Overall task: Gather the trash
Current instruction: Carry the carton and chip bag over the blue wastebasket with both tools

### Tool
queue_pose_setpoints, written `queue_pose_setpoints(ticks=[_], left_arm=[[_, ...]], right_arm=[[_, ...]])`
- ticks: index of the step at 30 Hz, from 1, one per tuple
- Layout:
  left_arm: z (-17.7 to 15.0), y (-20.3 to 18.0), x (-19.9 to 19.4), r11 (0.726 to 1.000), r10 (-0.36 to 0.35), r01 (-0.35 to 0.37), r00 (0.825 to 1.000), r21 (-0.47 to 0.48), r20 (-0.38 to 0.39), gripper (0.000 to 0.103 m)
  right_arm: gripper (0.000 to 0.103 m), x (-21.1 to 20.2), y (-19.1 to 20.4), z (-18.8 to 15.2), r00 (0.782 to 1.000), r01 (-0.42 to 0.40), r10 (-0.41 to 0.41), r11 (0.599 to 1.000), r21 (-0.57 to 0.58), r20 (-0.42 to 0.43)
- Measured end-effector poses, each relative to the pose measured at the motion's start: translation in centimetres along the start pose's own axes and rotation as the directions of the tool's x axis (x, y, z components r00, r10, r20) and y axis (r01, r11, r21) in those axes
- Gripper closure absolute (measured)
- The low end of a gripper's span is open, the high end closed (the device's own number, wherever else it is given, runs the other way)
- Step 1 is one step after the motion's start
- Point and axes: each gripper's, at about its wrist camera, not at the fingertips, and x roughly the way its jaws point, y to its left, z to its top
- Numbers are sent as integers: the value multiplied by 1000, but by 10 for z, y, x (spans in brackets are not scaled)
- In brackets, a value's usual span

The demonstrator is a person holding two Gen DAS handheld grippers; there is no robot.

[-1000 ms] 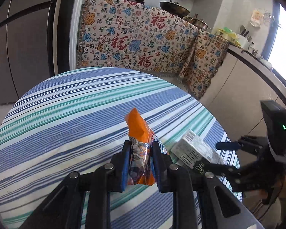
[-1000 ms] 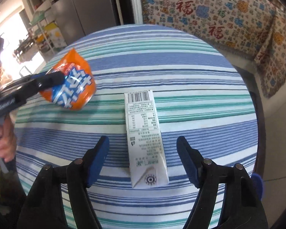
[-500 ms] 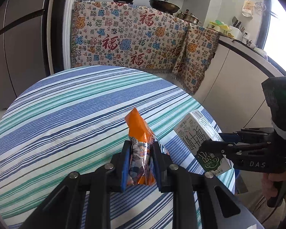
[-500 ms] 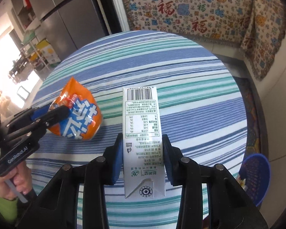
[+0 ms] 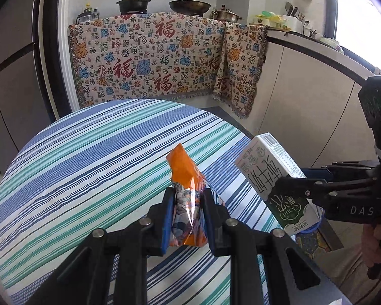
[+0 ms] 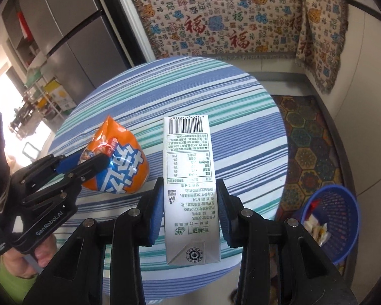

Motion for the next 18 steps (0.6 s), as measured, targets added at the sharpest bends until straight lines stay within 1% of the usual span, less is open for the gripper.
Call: queue_pose_setpoints(ticks=[6, 9, 13, 16, 18], left_arm=[[12, -32, 4, 999, -27, 26, 1000, 38, 7, 81], [19, -53, 7, 997, -62, 62, 998, 49, 7, 81], [30, -91, 17, 986, -161, 161, 987, 49, -7, 81], [36, -133, 33, 972, -223, 225, 974, 65, -29, 81], [39, -163, 49, 960, -267, 270, 962, 75, -51, 81]], right_arm=[[65, -21, -31, -7, 999, 28, -30, 998, 48, 23], [65, -34, -55, -12, 998, 54, -58, 995, 84, 37], [64, -58, -103, -19, 988, 136, -144, 981, 139, 49], [64, -71, -151, -27, 977, 202, -213, 959, 199, 31], [64, -76, -183, -36, 967, 244, -254, 939, 242, 13]])
